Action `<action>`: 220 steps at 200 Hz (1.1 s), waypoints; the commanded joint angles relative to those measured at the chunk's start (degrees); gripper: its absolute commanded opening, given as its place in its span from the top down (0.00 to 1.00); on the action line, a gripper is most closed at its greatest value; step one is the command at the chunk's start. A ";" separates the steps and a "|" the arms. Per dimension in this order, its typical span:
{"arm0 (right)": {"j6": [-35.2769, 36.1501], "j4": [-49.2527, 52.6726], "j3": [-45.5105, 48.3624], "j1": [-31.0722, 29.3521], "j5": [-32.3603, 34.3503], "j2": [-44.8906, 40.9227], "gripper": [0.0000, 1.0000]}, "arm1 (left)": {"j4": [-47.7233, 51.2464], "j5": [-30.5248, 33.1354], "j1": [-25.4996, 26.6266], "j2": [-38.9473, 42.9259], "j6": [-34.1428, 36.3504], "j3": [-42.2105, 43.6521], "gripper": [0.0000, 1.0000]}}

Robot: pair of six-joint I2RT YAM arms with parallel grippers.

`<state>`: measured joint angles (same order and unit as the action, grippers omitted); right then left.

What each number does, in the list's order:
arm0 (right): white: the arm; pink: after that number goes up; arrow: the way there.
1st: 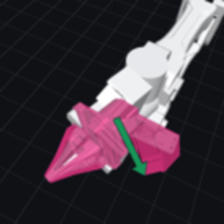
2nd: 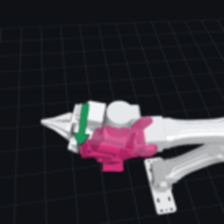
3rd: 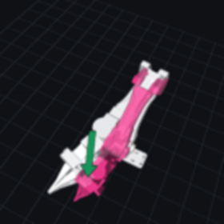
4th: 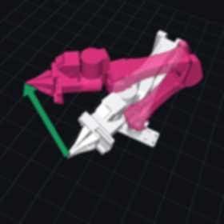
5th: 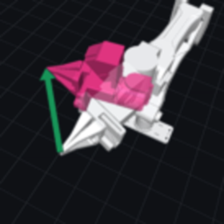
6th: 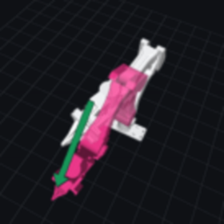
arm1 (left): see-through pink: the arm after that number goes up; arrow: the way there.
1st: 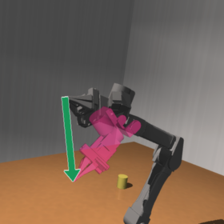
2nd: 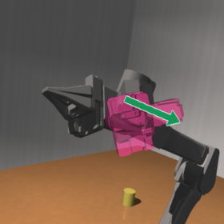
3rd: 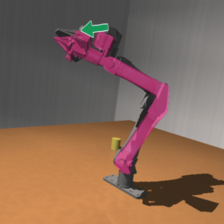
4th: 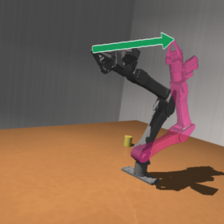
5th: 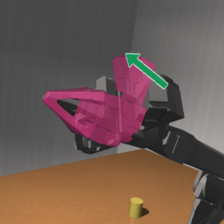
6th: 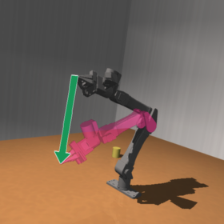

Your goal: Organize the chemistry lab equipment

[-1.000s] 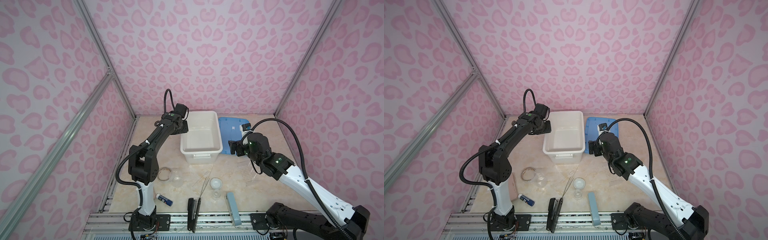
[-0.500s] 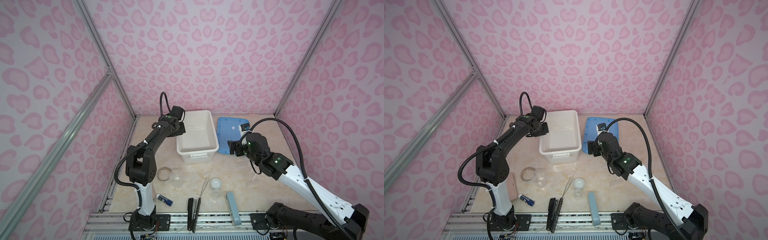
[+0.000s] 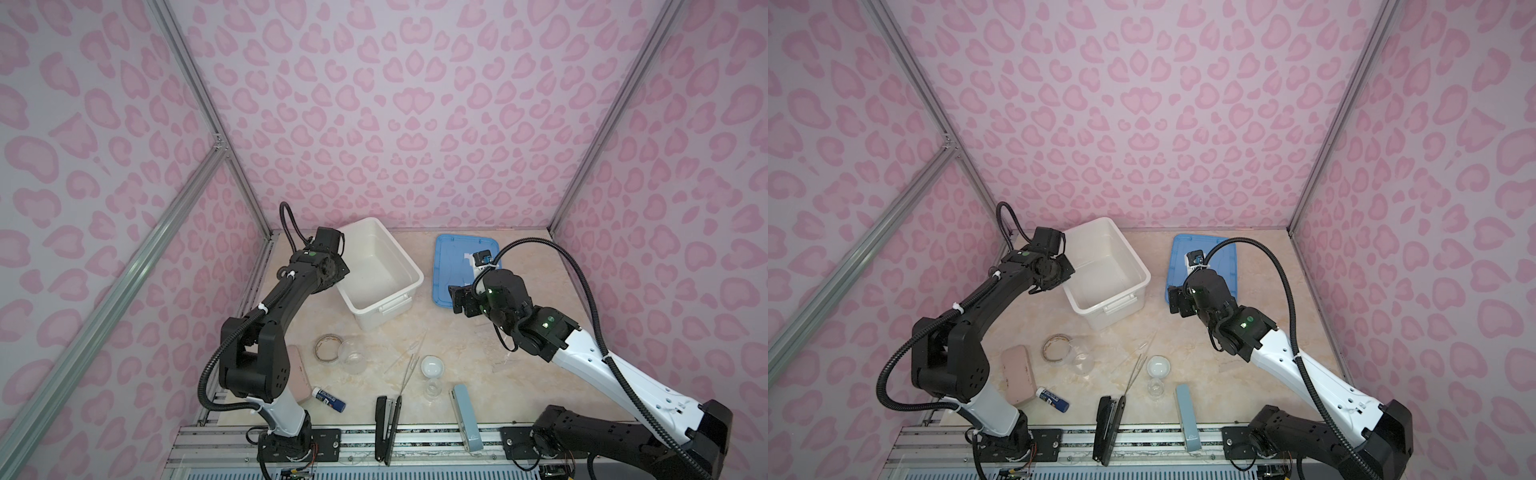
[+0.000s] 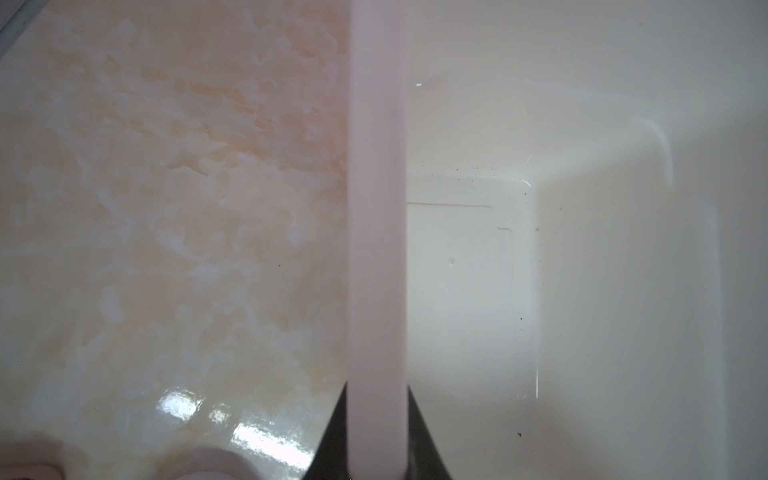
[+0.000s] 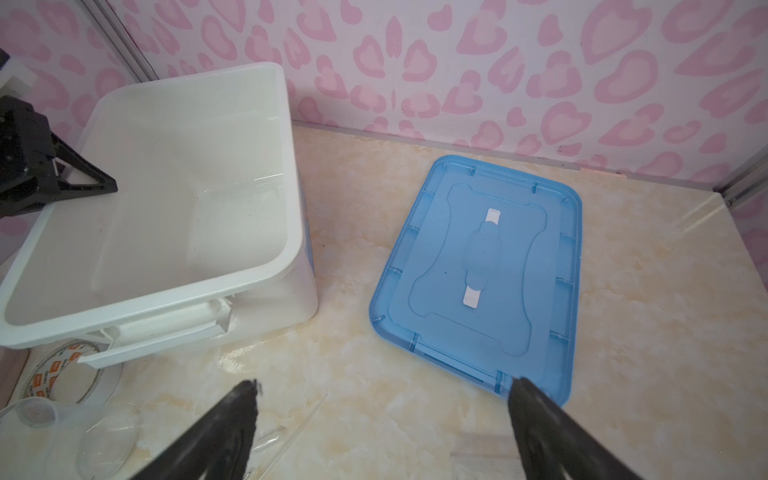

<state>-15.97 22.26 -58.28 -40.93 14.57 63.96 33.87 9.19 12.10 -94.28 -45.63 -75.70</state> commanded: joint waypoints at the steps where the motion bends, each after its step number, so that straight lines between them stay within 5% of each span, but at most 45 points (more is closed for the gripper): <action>1: -1.04 0.23 0.19 -0.63 1.50 0.20 0.05 | -8.62 -1.03 0.23 4.41 -10.52 7.46 0.82; 29: -1.59 0.71 0.47 -1.38 2.38 -0.28 0.05 | -9.98 1.43 3.04 8.20 -15.01 11.47 0.73; 49: -1.87 0.52 0.91 -1.53 2.51 -0.77 0.05 | -11.45 0.93 4.10 10.52 -15.12 13.43 0.34; 64: -1.88 0.56 0.82 -1.61 2.33 -0.91 0.05 | -10.40 1.85 3.79 11.18 -14.05 12.83 0.16; 100: -1.13 1.50 -1.43 -1.77 1.60 0.00 0.05 | -8.19 4.26 2.59 16.41 -3.23 12.76 0.01; 161: -0.70 -4.66 0.15 -2.14 -4.51 -1.09 0.04 | -5.38 -7.87 -4.79 12.90 25.49 -0.98 0.03; 220: 1.10 -4.77 -6.00 -2.06 -10.13 6.16 0.04 | 1.90 -15.76 -7.36 -9.39 39.76 -27.25 0.01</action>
<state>-16.67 19.11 -63.16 -43.00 7.53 67.79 31.33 -1.74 5.61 -96.82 -15.29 -95.66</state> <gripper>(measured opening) 0.963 0.984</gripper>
